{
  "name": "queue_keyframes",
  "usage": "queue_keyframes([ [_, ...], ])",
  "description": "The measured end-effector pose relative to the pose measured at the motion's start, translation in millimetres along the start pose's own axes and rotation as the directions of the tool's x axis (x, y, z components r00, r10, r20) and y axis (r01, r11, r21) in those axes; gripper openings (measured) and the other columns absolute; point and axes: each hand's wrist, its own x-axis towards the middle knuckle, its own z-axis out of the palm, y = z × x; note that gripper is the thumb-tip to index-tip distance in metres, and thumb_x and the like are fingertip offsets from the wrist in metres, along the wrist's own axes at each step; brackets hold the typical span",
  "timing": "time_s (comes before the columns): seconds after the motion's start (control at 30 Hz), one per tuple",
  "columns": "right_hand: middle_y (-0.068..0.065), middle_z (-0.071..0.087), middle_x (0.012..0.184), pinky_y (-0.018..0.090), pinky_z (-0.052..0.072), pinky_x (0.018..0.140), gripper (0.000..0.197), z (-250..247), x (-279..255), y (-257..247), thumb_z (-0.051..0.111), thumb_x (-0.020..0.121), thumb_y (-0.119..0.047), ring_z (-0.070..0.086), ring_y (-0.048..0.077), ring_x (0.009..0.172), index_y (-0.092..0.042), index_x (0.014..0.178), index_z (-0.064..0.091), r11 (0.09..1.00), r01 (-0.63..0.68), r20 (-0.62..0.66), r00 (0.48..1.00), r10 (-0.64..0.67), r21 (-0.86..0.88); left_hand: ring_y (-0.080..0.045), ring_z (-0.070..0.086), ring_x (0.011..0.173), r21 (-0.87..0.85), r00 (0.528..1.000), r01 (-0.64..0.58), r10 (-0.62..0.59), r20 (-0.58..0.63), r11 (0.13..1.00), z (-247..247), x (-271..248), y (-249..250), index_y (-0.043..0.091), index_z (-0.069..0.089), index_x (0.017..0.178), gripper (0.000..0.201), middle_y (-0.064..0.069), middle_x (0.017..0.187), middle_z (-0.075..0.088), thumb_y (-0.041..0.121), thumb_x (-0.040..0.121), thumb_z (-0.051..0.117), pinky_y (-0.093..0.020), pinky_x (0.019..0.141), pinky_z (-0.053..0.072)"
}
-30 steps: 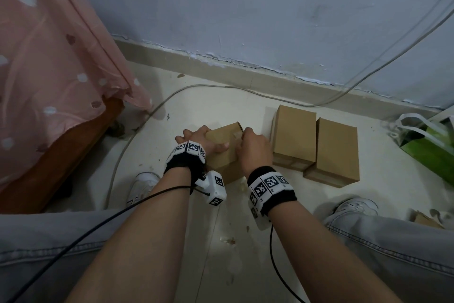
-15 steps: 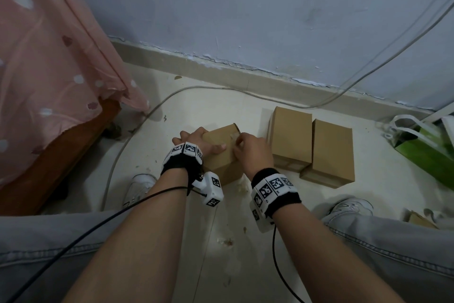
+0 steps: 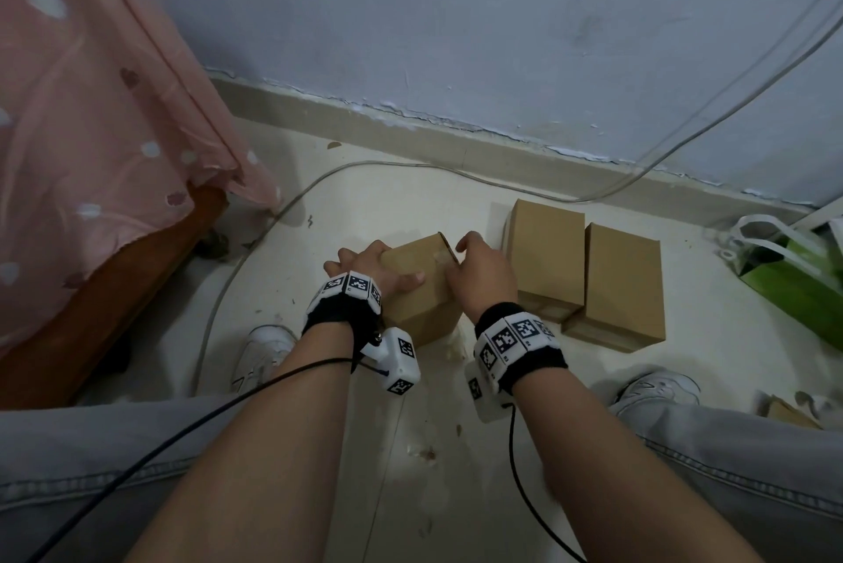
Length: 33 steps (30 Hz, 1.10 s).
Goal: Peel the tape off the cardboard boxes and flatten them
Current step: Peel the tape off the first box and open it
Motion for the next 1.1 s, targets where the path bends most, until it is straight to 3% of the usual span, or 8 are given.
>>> queue_keyframes([
  [0.1,0.012,0.067,0.118,0.035,0.051,0.091,0.042,1.1,8.0,6.1,0.055,0.093,-0.029,0.062,0.03,0.11,-0.011,0.131,0.057,0.995,-0.028,0.108,0.994,0.018,0.097,-0.036,0.027,0.125,-0.01,1.0,-0.01,0.01,-0.003,1.0,8.0,-2.3,-1.1,0.037,0.047,0.124,0.073,-0.009,0.129,0.036,0.067,0.063,0.075,-0.047,0.1,0.035],
  [0.27,0.01,0.072,0.099,0.036,0.056,0.081,0.03,2.2,10.5,8.5,0.058,0.09,-0.028,0.067,0.027,0.094,-0.007,0.106,0.071,0.99,0.019,0.126,0.991,-0.037,0.142,-0.036,0.04,0.12,0.119,0.997,-0.078,0.075,0.022,0.99,14.5,-8.0,-0.8,0.037,0.036,0.103,0.068,-0.003,0.122,0.047,0.077,0.055,0.064,-0.055,0.101,0.034],
  [0.5,0.005,0.07,0.12,0.028,0.052,0.095,0.033,-6.1,18.8,10.6,0.062,0.091,-0.017,0.065,0.016,0.108,-0.01,0.123,0.069,0.961,0.153,0.135,0.973,-0.188,0.232,-0.031,0.056,0.114,0.246,0.981,-0.146,0.107,0.163,0.958,-8.4,-16.6,-1.4,0.02,0.031,0.14,0.064,-0.009,0.131,0.055,0.061,0.092,0.046,-0.033,0.088,0.039],
  [0.6,-0.004,0.072,0.106,0.018,0.049,0.087,0.029,-8.8,18.8,11.4,0.058,0.091,-0.007,0.064,0.008,0.098,-0.015,0.114,0.074,0.934,0.175,0.141,0.964,-0.227,0.311,-0.026,0.063,0.101,0.361,0.969,-0.222,0.163,0.186,0.906,-23.1,-20.5,0.6,0.025,0.034,0.14,0.054,-0.006,0.128,0.061,0.054,0.096,0.044,-0.032,0.094,0.043],
  [0.73,-0.011,0.071,0.097,0.007,0.044,0.075,0.026,-3.3,19.7,4.1,0.059,0.093,-0.008,0.062,0.001,0.09,-0.022,0.106,0.077,0.926,0.211,0.187,0.942,-0.278,0.314,-0.022,0.059,0.071,0.306,0.957,-0.252,0.189,0.221,0.918,-16.8,-21.3,-0.1,0.03,0.02,0.147,0.072,-0.008,0.118,0.065,0.056,0.09,0.056,-0.029,0.069,0.045],
  [0.87,-0.004,0.075,0.098,0.024,0.053,0.088,0.016,-1.9,21.1,2.0,0.066,0.091,-0.015,0.066,0.009,0.094,-0.019,0.099,0.079,0.939,0.216,0.143,0.955,-0.26,0.27,-0.025,0.057,0.08,0.191,0.948,-0.266,0.22,0.23,0.945,-10.4,-18.0,-7.4,0.033,0.018,0.15,0.078,-0.01,0.126,0.061,0.054,0.088,0.061,-0.03,0.075,0.046],
  [1.0,0.0,0.075,0.104,0.024,0.053,0.09,0.02,-7.2,11.5,3.2,0.066,0.092,-0.019,0.066,0.011,0.095,-0.017,0.109,0.076,0.952,0.25,0.14,0.951,-0.276,0.177,-0.029,0.065,0.088,0.128,0.952,-0.229,0.194,0.235,0.965,-13.4,-12.2,-9.1,0.031,0.03,0.142,0.074,-0.009,0.12,0.063,0.055,0.083,0.068,-0.039,0.089,0.054],
  [1.1,0.003,0.074,0.111,0.026,0.052,0.094,0.03,-4.0,0.4,3.8,0.064,0.093,-0.022,0.066,0.014,0.1,-0.015,0.121,0.071,0.952,0.283,0.152,0.942,-0.299,0.116,-0.022,0.06,0.069,0.127,0.951,-0.242,0.21,0.225,0.962,-12.1,-11.4,-9.2,0.029,0.03,0.139,0.072,-0.007,0.105,0.065,0.055,0.082,0.067,-0.032,0.075,0.053],
])
